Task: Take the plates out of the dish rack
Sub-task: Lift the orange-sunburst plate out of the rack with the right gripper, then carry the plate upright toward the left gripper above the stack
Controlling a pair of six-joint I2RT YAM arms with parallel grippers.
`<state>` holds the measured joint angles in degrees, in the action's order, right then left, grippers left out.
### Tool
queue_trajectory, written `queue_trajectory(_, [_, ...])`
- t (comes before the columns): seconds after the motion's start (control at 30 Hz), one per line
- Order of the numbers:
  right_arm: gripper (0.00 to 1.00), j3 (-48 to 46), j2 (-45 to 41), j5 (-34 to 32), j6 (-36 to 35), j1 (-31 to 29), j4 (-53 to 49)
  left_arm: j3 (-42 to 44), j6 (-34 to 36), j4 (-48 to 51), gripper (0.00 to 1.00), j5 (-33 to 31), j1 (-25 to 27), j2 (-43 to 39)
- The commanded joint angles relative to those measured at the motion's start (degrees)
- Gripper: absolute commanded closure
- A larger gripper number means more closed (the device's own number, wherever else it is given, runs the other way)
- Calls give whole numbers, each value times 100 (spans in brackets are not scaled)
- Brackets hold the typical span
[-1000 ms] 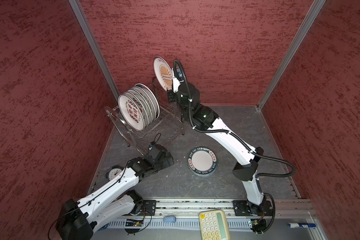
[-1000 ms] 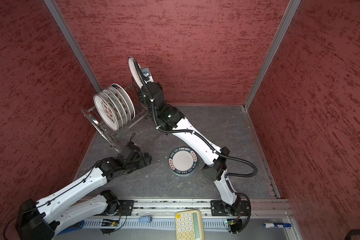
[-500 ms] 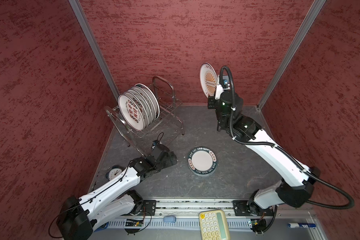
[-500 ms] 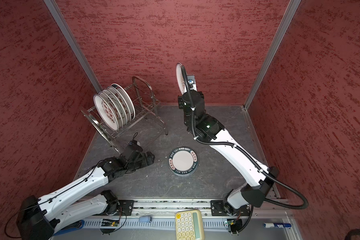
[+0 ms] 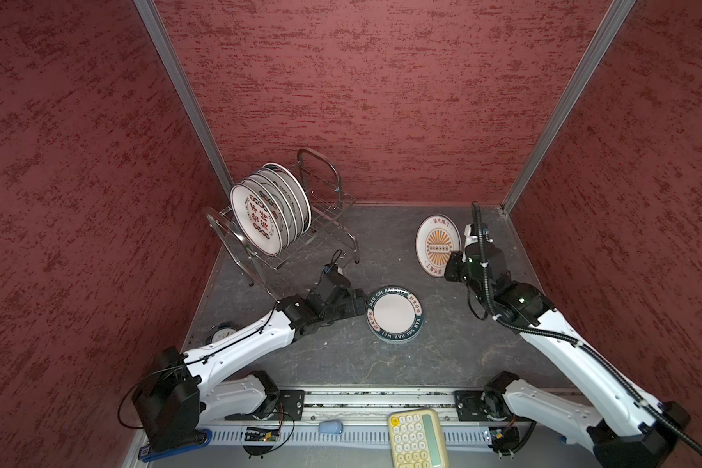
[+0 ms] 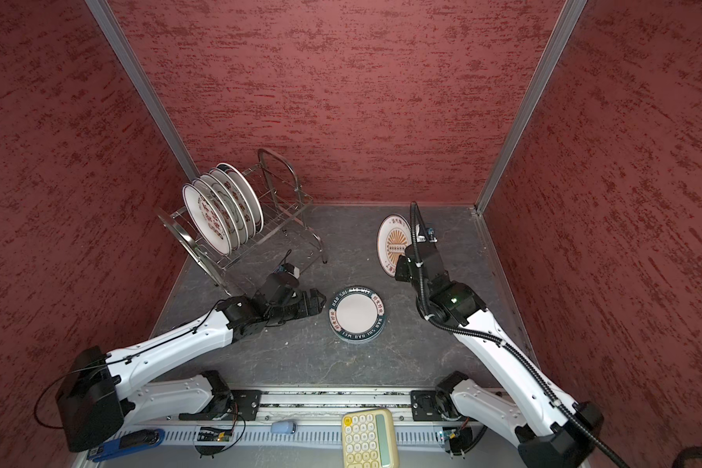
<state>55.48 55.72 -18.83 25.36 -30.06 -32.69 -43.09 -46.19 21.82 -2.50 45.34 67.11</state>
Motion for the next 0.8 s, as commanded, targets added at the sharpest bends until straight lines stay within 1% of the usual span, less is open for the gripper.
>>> queue_trajectory(0.0, [100,-394,-435,1333,737,130,270,140,-7,-892,0,388,-5,12])
queue_trajectory(0.2, [100,-1194,-849,2697,1307,329,921,246,-31,-1458,0,689,-34,70])
queue_trajectory(0.27, [100,-1360,-837,3185,1463,377,1201,301,-26,-1638,0,806,-81,90])
queue_trajectory(0.4, [100,-1675,-632,3945,1740,428,1865,391,-74,-1992,2,1120,-216,174])
queue_trajectory(0.47, [100,-1814,-456,4333,1908,436,2293,448,-109,-2196,6,1276,-283,212])
queue_trajectory(0.53, [100,-1917,-285,4566,2061,432,2628,451,-118,-2275,10,1378,-331,271])
queue_trajectory(0.7, [100,-2131,69,5180,2418,440,3485,498,-124,-2503,15,1534,-400,386])
queue_trajectory(0.77, [100,-2187,203,5361,2522,440,3748,570,-164,-2707,23,1700,-461,399])
